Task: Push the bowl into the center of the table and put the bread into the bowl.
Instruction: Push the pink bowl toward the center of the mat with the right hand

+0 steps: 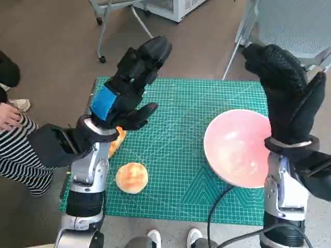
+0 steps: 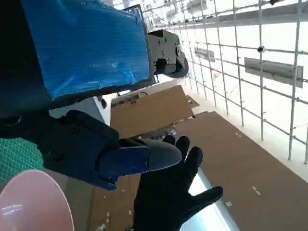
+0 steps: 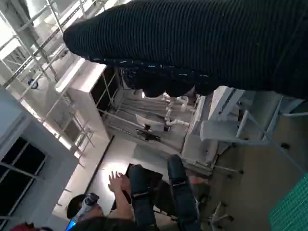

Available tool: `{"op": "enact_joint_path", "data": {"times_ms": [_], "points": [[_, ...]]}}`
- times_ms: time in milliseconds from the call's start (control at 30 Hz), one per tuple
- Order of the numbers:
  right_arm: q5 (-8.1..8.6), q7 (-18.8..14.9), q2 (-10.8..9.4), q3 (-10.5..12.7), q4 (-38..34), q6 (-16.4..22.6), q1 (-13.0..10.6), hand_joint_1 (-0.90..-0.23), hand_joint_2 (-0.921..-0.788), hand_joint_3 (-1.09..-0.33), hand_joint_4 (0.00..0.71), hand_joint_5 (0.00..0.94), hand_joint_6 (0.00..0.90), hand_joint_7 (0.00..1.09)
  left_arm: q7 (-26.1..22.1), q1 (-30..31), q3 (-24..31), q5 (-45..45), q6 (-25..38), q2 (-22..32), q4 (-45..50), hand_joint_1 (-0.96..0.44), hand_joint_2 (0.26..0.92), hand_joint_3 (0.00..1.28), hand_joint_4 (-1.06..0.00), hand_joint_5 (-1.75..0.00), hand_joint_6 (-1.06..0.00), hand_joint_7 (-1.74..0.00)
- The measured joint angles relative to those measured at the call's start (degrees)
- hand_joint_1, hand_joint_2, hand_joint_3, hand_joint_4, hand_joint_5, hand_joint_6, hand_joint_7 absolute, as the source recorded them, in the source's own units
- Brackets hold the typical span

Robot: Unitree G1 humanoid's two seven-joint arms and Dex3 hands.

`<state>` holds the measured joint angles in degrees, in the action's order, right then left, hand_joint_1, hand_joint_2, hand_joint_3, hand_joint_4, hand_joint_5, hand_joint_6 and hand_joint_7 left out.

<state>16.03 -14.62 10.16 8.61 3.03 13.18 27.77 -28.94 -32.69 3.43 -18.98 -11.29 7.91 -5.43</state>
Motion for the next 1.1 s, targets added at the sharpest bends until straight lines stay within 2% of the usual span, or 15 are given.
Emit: {"op": "enact_joint_path", "data": {"times_ms": [1100], "points": [[-0.20,0.13,0.00,0.04,0.71,-0.57,-0.11,-0.672,-0.921,-0.611,0.221,0.000,0.137,0.53,0.04,0.02,0.10,-1.20,0.53,-0.20,0.15,-0.54,0.850,0.49,0.00,-0.13,0.00,-0.46]]}}
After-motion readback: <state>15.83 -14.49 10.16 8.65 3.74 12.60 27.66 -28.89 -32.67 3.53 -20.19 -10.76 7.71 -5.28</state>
